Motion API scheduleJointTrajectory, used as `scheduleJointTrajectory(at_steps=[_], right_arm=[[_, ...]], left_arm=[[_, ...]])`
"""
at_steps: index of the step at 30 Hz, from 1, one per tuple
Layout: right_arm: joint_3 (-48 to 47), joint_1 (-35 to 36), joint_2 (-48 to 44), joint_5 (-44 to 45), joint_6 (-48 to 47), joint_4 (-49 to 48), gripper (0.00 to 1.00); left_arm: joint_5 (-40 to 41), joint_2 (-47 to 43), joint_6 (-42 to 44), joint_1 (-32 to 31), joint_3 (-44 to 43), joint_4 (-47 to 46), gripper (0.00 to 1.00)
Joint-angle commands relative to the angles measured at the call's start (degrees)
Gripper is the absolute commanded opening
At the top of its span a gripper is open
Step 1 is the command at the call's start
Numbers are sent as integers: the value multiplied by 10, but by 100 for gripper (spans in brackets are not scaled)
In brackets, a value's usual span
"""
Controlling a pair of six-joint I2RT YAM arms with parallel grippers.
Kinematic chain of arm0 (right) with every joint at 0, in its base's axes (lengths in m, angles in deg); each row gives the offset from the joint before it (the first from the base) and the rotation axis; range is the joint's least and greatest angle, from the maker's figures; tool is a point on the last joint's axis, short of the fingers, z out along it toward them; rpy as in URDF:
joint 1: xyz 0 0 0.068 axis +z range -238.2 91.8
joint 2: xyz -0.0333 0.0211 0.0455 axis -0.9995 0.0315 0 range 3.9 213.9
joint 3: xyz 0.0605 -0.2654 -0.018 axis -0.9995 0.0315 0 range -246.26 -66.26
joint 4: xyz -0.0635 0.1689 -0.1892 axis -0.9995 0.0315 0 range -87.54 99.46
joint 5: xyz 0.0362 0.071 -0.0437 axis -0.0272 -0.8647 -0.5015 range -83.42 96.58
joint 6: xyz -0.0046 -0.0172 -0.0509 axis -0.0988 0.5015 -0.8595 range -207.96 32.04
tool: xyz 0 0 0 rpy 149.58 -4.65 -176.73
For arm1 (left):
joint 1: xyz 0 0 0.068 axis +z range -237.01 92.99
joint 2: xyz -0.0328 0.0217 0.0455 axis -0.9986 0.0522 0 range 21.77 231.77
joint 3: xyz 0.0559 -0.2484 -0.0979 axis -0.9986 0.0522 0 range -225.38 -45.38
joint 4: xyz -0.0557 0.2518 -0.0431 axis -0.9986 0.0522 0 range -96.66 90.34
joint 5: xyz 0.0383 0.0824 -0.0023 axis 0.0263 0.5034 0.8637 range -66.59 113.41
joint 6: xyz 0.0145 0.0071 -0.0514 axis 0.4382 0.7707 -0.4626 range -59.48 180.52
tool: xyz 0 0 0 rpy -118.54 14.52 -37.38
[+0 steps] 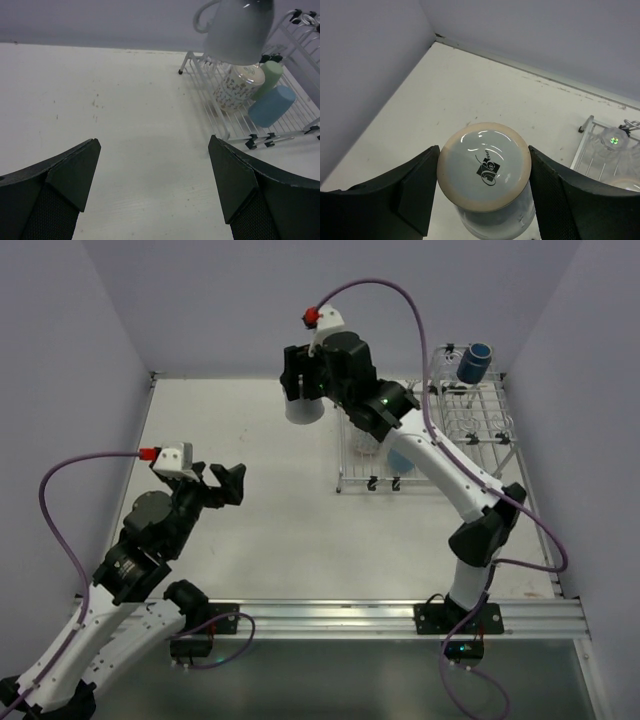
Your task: Unload the cups from the dish rack
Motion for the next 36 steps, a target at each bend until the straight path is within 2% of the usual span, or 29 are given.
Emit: scheduleJointTrajectory(at_steps=[1, 5, 11, 18, 28, 36], right_arm=[[-69, -2, 49, 5, -31, -75, 31], [-111, -3, 145, 5, -45, -101, 30], [-132, -2, 233, 11, -48, -183, 30], [-193, -3, 347, 36, -54, -226, 30], [-189, -13, 410, 54, -45, -301, 30], [-151, -27, 414, 65, -9, -344, 32]], left_arm=[[21, 9, -5, 3, -12, 0, 100], [12, 12, -2, 3, 5, -17, 100], [-8, 22, 6, 24, 12, -23, 100], [-48, 28, 8, 60, 18, -29, 100], [-66, 31, 10, 74, 20, -34, 100], [-67, 35, 13, 77, 21, -33, 100]])
